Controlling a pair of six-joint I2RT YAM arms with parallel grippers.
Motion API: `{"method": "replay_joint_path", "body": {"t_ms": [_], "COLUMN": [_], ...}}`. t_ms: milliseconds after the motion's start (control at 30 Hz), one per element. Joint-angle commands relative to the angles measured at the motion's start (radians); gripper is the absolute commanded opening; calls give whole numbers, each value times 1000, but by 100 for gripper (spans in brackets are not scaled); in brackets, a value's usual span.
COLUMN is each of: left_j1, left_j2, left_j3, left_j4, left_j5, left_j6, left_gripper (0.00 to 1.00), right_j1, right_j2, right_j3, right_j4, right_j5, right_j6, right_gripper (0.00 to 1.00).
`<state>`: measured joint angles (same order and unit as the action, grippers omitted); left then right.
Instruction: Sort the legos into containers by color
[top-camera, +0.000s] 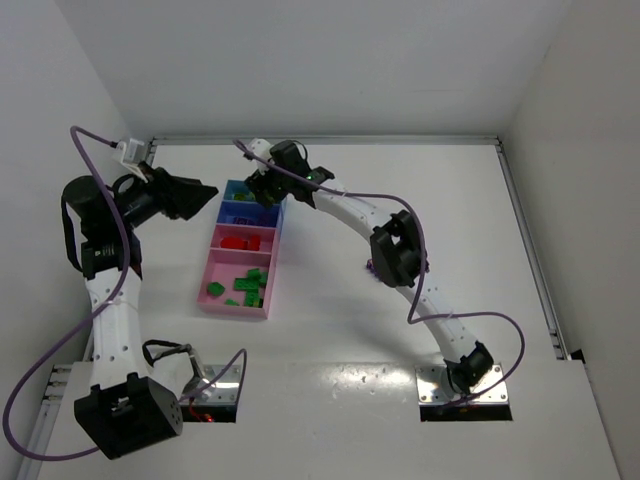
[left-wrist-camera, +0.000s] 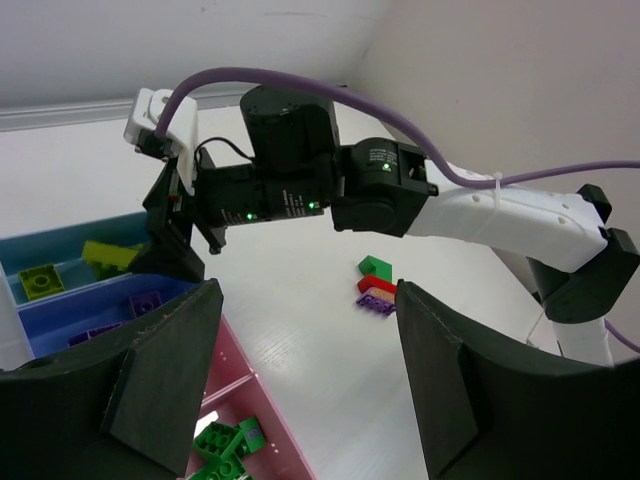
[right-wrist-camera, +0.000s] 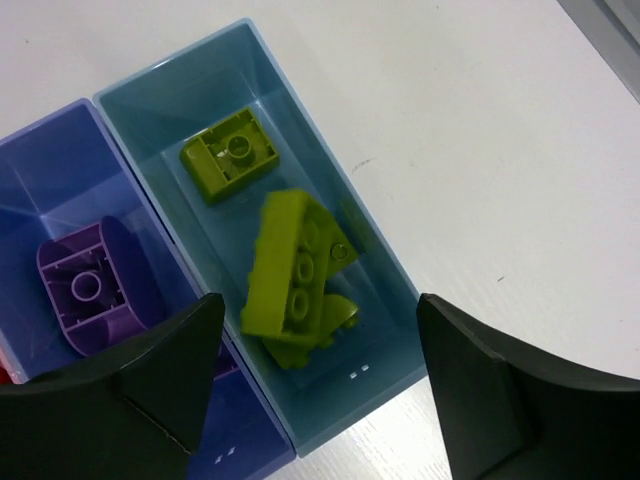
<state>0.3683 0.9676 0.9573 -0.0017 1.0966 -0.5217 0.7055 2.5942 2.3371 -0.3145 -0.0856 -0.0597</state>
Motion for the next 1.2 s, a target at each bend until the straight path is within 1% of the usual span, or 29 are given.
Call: {"method": "replay_joint_path", "body": {"t_ms": [0, 133, 167, 200, 267, 300, 333, 367, 400, 433, 467, 500, 533, 567, 600, 633, 667, 700, 733, 767, 800, 833, 900, 967, 1000, 1033, 1067, 1100, 1167], "left_j1": [12, 12, 12, 12, -6, -17, -31, -57, -75, -95, -147, -179, -215, -248, -312, -345, -397, -420, -442, -475, -489, -503, -532, -548, -563, -563, -578, -594, -604], "left_j2": [-7, -7, -7, -7, -18, -9, -9, 6, 19, 19, 19, 19, 31, 31, 46, 57, 86, 106, 129, 176, 201, 227, 293, 333, 348, 374, 375, 388, 399], "left_j3": [-22, -63, -78, -94, -118, -118, -118, -108, -107, -107, -98, -98, -98, -98, -98, -98, -82, -68, -51, -16, 1, 41, 72, 104, 133, 149, 158, 167, 167], "left_j4": [100, 189, 222, 312, 371, 381, 364, 335, 283, 257, 217, 136, 118, 102, 86, 66, 56, 22, 0, -20, -56, -79, -116, -144, -144, -177, -178, -187, -199], "left_j5": [28, 46, 46, 55, 55, 55, 55, 55, 46, 22, -7, -44, -99, -119, -139, -168, -168, -181, -190, -190, -190, -190, -190, -167, -167, -167, -167, -179, -190], "left_j6": [-61, -139, -199, -233, -279, -279, -267, -247, -206, -181, -146, -70, -45, -23, 12, 28, 41, 70, 86, 100, 124, 138, 166, 187, 205, 216, 216, 229, 244], "left_gripper": [76, 76, 76, 76, 76, 76, 76, 76, 76, 76, 76, 76, 76, 76, 76, 76, 76, 76, 76, 76, 76, 76, 76, 76, 76, 76, 76, 76, 76], "right_j1": [11, -8, -24, -35, -78, -95, -110, -142, -159, -176, -216, -242, -273, -320, -339, -351, -369, -370, -380, -389, -399, -420, -434, -434, -443, -443, -443, -443, -443], "right_j2": [-43, -150, -220, -262, -351, -443, -489, -535, -580, -671, -715, -758, -837, -876, -914, -956, -1049, -1101, -1152, -1239, -1278, -1305, -1342, -1317, -1289, -1222, -1191, -1163, -1113], "right_j3": [47, 15, -2, -53, -143, -174, -205, -266, -300, -338, -422, -467, -555, -599, -646, -758, -821, -887, -1007, -1060, -1140, -1172, -1213, -1201, -1153, -1127, -1104, -1073, -1073], "right_j4": [55, 31, 31, 17, -18, -35, -56, -114, -148, -179, -243, -277, -311, -398, -444, -484, -539, -540, -554, -563, -580, -592, -606, -632, -690, -711, -731, -748, -749], "right_j5": [41, 12, 12, -18, -58, -93, -103, -112, -121, -121, -131, -152, -175, -201, -238, -250, -250, -235, -221, -198, -198, -210, -221, -247, -256, -281, -293, -313, -322], "right_j6": [-9, 0, 0, 0, 0, 0, -9, -31, -46, -60, -83, -83, -92, -145, -194, -259, -405, -475, -552, -716, -798, -947, -1064, -1130, -1184, -1198, -1212, -1251, -1296], "right_gripper": [80, 80, 80, 80, 80, 80, 80, 80, 80, 80, 79, 79, 78, 77, 74, 74, 72, 72, 72, 71, 70, 70, 70, 70, 70, 70, 70, 70, 70]}}
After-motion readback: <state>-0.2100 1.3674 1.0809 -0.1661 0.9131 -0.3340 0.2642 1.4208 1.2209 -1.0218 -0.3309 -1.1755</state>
